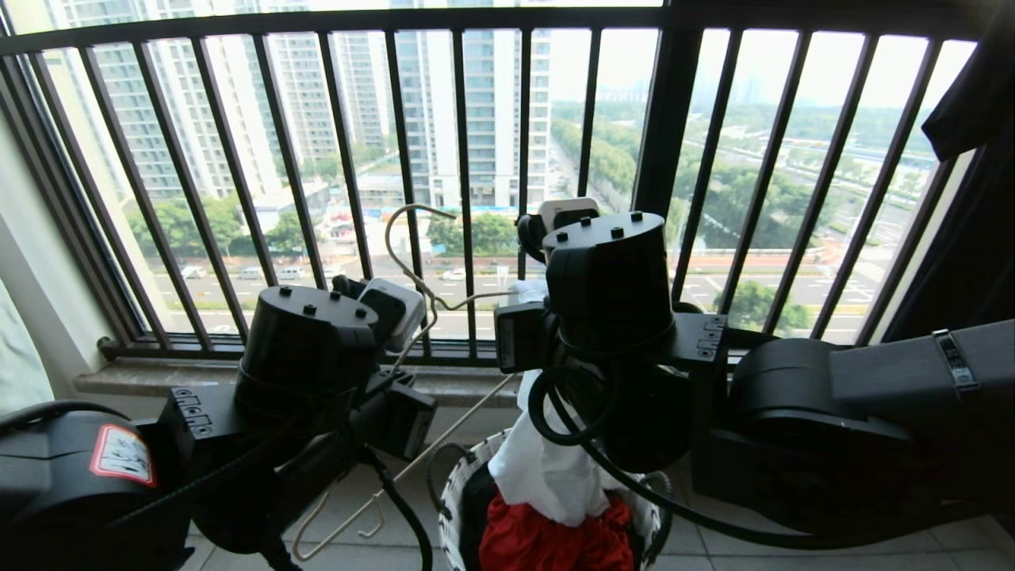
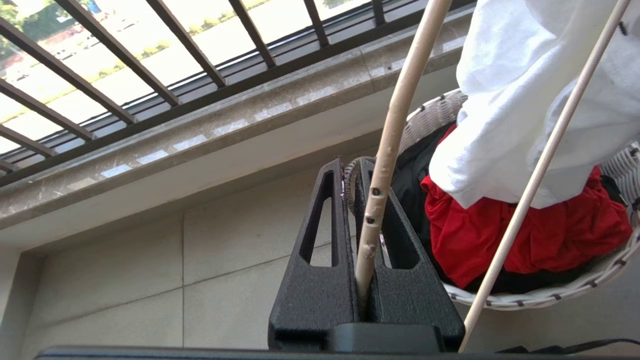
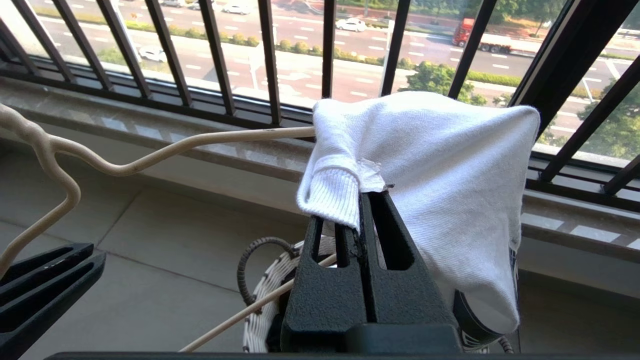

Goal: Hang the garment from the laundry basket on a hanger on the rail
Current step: Hang the clothes on the clothes rack

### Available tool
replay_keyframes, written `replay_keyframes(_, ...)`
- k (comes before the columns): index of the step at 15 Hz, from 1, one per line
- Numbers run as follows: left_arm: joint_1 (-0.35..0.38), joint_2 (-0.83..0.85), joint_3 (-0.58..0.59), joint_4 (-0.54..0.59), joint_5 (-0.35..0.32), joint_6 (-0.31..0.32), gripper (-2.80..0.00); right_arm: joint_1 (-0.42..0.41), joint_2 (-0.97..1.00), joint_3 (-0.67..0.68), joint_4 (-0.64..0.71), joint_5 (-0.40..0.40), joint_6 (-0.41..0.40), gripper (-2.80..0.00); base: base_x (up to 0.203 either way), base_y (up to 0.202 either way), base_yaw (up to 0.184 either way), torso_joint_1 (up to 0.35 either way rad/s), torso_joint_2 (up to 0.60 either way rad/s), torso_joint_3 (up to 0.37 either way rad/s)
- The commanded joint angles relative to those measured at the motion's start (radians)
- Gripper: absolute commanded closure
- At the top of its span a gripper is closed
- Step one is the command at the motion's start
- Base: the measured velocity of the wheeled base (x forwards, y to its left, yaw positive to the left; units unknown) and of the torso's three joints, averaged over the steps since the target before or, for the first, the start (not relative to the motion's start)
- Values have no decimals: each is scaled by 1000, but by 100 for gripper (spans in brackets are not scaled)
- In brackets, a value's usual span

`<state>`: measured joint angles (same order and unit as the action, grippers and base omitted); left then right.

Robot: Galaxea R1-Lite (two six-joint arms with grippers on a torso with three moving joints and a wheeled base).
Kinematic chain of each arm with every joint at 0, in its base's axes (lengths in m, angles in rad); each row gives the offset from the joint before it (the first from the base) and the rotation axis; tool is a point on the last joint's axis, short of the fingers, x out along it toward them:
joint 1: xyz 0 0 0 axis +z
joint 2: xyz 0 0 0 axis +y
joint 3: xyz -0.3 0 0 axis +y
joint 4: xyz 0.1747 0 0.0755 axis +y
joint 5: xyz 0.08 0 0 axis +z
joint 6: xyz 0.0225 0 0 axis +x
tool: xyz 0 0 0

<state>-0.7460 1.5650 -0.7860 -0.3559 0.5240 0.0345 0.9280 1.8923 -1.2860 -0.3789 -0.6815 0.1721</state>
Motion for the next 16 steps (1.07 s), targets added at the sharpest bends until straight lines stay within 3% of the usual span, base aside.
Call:
replay_keyframes(1, 0, 88, 1, -89, 50, 0, 0, 17, -28, 5, -3, -3, 3, 0, 0, 0, 0, 0, 0, 0)
replay_keyframes(4, 0, 87, 6, -108, 54, 5, 0, 19, -49, -3, -6, -3, 27, 0, 0, 0, 0, 0, 0, 0)
replay_keyframes(12, -4, 2, 29, -100, 53, 69, 0, -196, -38, -85, 0, -7, -15, 0, 0, 0, 0, 0, 0, 0)
replay_keyframes(16, -3, -34, 30, -98, 54, 81, 0, -221, -8, -87, 9, -7, -52, 0, 0, 0, 0, 0, 0, 0)
